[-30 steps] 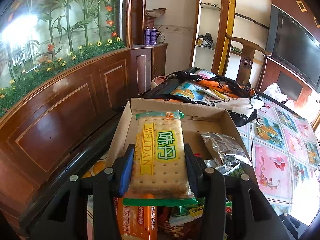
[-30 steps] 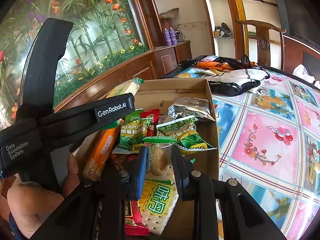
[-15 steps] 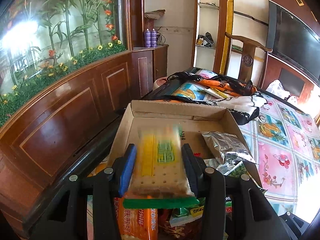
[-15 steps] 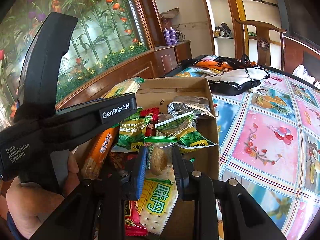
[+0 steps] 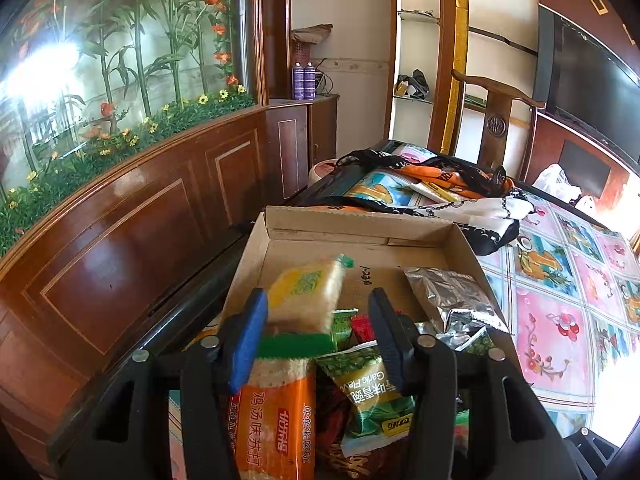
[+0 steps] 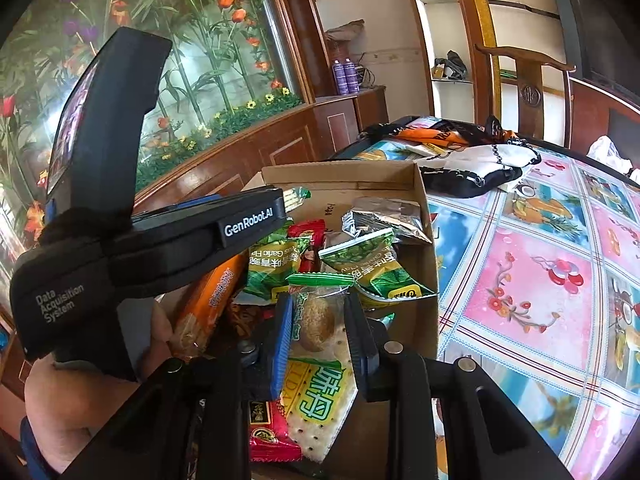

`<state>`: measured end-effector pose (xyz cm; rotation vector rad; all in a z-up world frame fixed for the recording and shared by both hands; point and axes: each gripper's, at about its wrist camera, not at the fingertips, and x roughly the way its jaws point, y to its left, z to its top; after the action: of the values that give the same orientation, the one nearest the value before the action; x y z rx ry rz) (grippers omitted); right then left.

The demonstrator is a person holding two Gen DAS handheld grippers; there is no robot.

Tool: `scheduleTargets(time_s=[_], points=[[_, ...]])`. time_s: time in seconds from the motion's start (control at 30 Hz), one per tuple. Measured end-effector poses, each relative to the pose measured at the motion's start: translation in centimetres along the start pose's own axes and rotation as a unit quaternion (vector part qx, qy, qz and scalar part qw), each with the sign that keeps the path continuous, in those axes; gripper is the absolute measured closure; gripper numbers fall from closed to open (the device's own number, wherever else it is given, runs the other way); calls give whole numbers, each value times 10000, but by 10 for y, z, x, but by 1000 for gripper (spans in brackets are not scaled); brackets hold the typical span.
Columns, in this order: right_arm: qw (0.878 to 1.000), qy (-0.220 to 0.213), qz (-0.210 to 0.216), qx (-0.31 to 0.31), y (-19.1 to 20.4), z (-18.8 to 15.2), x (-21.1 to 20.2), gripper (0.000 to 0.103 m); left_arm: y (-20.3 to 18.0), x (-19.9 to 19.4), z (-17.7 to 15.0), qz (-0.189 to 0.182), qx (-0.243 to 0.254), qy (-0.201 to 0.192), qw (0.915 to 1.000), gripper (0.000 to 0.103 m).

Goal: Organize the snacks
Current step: 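Lower both snacks into the box and open both grippers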

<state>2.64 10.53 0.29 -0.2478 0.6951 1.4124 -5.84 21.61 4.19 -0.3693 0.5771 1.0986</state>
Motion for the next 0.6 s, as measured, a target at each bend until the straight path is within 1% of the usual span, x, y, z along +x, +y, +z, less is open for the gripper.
scheduleTargets(time_s=[0.07, 0.13, 0.23, 0.3, 0.5, 0.57, 0.6], points=[[10000, -4, 16, -13, 0, 0, 0, 64, 1, 0, 1, -3, -19, -21, 10000, 49], [10000, -37, 8, -14, 0, 0, -2, 61, 2, -1, 1, -26, -30, -40, 10000, 48], [9999, -98, 35, -4, -1, 2, -7, 61, 0, -3, 1, -77, -32, -102, 9999, 46], [9999, -146, 30, 1, -2, 2, -12, 61, -3, -5, 1, -101, 9, -130, 9999, 42], [9997, -217, -124, -28, -10, -1, -23, 53, -7, -7, 0, -45, 61, -218, 9997, 35], [9996, -248, -144, -25, -12, -3, -28, 47, -7, -7, 0, 13, 68, -243, 9997, 34], [9996, -254, -119, -18, -13, -3, -30, 47, -8, -7, 0, 35, 71, -257, 9996, 33]])
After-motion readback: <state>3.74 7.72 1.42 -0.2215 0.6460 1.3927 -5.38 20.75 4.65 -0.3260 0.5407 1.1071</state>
